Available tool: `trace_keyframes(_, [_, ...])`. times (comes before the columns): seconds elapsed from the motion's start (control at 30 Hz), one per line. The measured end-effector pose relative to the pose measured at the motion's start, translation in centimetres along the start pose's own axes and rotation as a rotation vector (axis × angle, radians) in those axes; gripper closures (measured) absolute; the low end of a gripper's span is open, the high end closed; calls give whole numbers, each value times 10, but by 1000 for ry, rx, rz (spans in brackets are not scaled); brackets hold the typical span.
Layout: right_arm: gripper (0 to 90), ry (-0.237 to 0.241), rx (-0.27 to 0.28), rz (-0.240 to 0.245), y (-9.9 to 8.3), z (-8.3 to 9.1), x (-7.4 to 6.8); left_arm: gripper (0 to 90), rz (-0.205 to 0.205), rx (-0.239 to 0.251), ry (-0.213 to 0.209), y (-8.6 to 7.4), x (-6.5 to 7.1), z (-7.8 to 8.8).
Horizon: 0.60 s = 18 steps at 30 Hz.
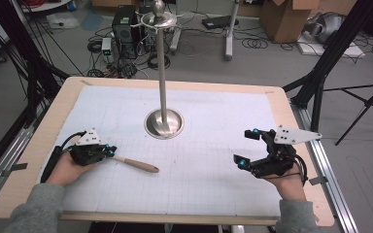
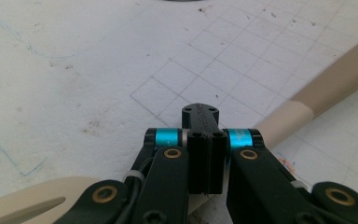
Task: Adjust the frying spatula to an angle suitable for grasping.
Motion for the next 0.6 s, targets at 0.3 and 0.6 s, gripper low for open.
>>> trace_keyframes(0.3, [61,-1,6,-3,1,1,1,900,25,18,-4,-3,7,9])
trace_keyframes(0.6, [61,3,1,-4,0,1,1,900,20,10,2,-7,13,14])
Point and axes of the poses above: each handheld gripper's, and its own axes: z roughly backward along the jaws, y roughly out of its top, x roughly to its right, the point moved 10 cm from there along -z, roughly forward along the jaws, and after that the axes turned 11 degrees about -y, right-handed, at the moved point
